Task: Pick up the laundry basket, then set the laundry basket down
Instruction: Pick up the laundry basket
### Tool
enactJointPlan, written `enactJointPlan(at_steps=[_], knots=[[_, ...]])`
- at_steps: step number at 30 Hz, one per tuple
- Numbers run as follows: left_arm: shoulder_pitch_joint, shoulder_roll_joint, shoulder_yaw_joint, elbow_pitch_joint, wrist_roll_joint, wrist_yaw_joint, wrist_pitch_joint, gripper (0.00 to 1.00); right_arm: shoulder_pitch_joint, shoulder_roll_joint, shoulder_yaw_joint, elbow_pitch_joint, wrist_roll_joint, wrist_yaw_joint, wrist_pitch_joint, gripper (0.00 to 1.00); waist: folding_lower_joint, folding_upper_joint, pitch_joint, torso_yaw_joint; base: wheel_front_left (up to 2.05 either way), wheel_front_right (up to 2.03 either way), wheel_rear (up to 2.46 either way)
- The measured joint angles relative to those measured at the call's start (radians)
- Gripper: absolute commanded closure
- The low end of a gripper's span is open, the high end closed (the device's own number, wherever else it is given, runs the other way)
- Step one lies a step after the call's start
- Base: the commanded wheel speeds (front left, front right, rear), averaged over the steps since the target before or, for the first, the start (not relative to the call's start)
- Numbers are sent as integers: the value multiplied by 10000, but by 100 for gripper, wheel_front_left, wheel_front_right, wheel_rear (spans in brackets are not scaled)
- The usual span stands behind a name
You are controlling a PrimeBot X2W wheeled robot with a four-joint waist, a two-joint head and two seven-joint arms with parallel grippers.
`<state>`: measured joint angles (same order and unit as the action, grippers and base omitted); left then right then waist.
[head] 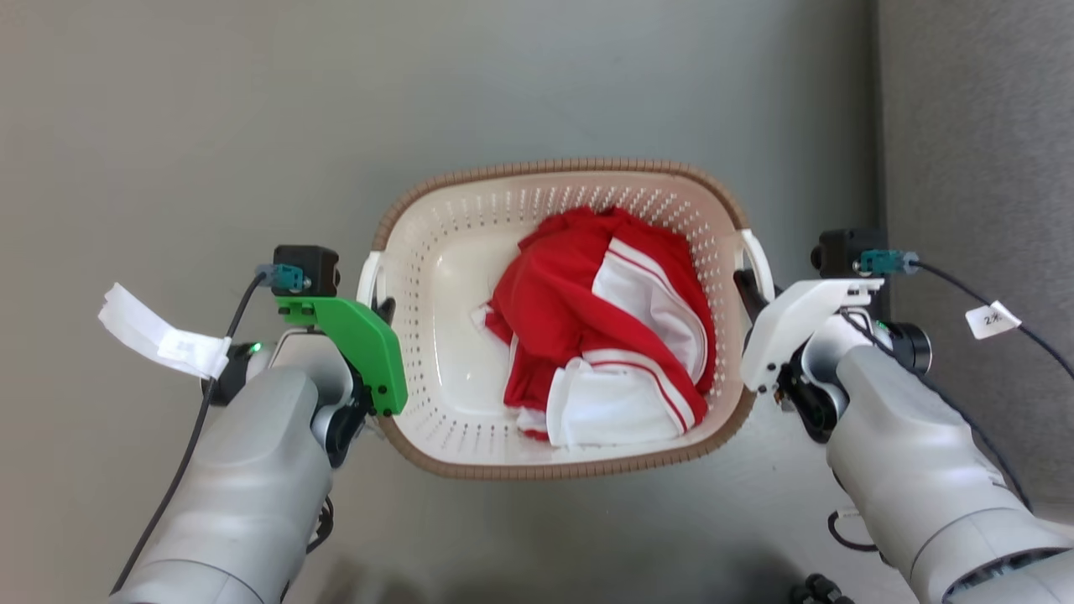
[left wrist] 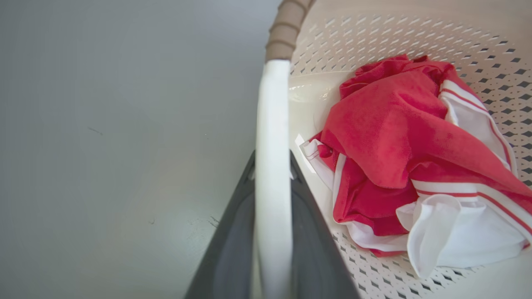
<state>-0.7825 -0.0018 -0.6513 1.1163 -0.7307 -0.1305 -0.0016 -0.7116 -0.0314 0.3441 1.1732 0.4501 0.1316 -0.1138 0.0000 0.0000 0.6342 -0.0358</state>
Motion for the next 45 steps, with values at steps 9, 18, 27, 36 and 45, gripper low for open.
enactJointPlan(at_steps=[9, 18, 27, 36, 45], knots=[[368, -17, -136, 117, -500, -10, 454, 100, 430, 10, 380, 161, 456, 2, 458, 100, 0, 0, -1344, -177, 0, 0, 0], [757, -15, -291, 155, -809, -10, 911, 100, 750, 8, 708, 211, 759, 2, 884, 100, 0, 0, -2396, -282, 0, 0, 0], [1171, 13, -314, 301, -1254, -10, 1434, 100, 1071, 12, 1135, 213, 1070, 2, 1429, 100, 0, 0, -3514, -351, 0, 0, 0], [1577, 77, -330, 330, -1749, -10, 1983, 100, 1343, 12, 1498, 203, 1381, 0, 1996, 100, 0, 0, -4498, -388, 0, 0, 0], [2002, 121, -336, 380, -2094, -10, 2520, 100, 1710, 23, 1781, 244, 1655, -2, 2525, 100, 0, 0, -5413, -398, 0, 0, 0]])
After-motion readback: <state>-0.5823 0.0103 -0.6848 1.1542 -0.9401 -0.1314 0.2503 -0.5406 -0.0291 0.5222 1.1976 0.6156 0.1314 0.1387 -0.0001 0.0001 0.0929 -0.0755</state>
